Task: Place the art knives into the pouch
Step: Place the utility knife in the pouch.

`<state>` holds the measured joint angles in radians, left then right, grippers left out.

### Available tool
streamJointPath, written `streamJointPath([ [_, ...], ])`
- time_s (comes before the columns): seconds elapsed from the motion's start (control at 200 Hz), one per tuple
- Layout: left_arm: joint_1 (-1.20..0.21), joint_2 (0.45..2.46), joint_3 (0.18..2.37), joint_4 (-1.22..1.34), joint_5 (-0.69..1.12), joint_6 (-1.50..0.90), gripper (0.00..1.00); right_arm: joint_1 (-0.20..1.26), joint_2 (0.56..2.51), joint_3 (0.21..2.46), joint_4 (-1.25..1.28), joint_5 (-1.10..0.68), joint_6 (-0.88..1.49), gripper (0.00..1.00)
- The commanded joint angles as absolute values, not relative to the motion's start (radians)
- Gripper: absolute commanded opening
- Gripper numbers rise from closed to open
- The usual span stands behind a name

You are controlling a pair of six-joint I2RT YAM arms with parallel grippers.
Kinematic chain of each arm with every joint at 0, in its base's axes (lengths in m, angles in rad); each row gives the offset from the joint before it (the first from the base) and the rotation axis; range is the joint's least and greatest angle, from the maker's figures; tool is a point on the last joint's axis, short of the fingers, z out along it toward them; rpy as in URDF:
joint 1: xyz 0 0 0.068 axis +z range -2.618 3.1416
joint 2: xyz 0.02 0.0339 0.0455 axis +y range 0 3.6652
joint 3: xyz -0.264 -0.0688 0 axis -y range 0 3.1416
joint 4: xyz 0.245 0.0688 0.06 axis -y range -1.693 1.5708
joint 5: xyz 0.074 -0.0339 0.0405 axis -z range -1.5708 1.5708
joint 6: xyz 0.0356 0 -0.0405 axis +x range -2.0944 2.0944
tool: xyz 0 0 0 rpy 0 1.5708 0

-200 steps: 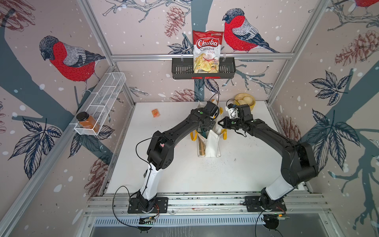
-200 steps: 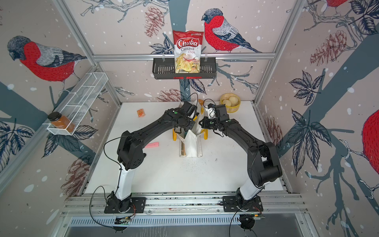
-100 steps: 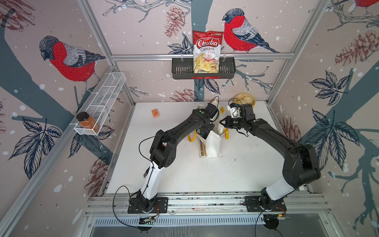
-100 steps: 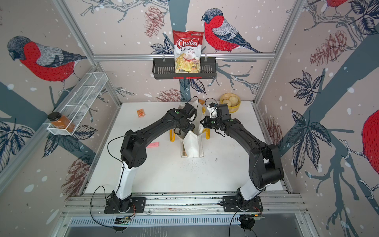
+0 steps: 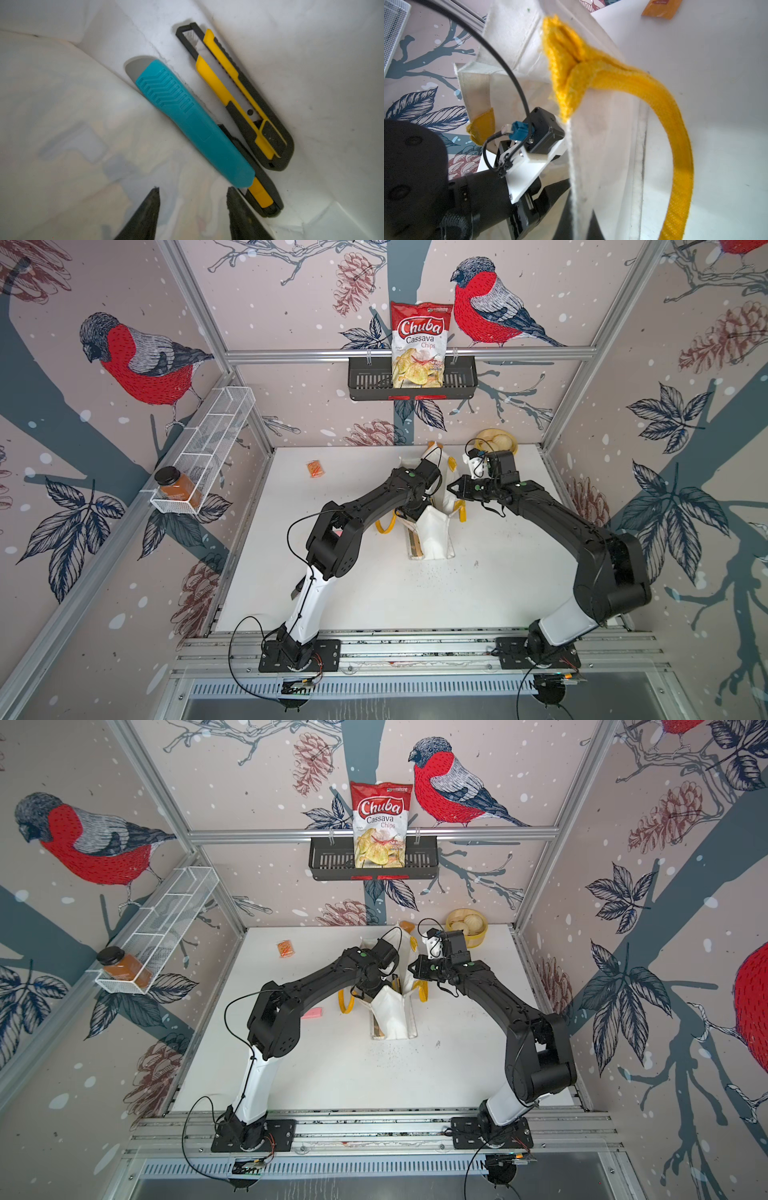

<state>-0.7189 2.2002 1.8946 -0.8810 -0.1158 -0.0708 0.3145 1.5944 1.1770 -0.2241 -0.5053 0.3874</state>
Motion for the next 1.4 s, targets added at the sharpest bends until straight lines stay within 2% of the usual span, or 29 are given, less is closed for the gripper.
streamJointPath([
  [0.0,-0.717,2.17,1.862,-0.941,-0.18,-0.055,0.66,0.283,1.573,1.183,-0.244,-0.492,0.367,0.0],
  [0.26,-0.716,2.034,1.723,-0.913,-0.369,-0.039,0.82,0.211,1.539,1.233,-0.316,-0.459,0.342,0.0],
  [0.43,-0.709,1.959,1.67,-0.905,-0.36,0.0,0.86,0.2,1.528,1.24,-0.325,-0.449,0.341,0.0],
  [0.615,-0.693,1.909,1.659,-0.904,-0.364,0.019,0.86,0.198,1.527,1.23,-0.316,-0.461,0.35,0.0],
  [0.901,-0.731,1.872,1.817,-0.894,-0.192,0.01,0.86,0.288,1.591,1.204,-0.235,-0.493,0.378,0.0],
  [1.066,-0.749,1.816,1.816,-0.828,-0.206,-0.015,0.86,0.302,1.604,1.197,-0.221,-0.503,0.381,0.0],
  [1.211,-0.749,1.699,1.757,-0.704,-0.232,-0.047,0.88,0.302,1.604,1.193,-0.22,-0.503,0.379,0.0],
  [1.396,-0.735,1.506,1.553,-0.514,-0.313,-0.073,0.95,0.301,1.605,1.183,-0.21,-0.505,0.38,0.0],
])
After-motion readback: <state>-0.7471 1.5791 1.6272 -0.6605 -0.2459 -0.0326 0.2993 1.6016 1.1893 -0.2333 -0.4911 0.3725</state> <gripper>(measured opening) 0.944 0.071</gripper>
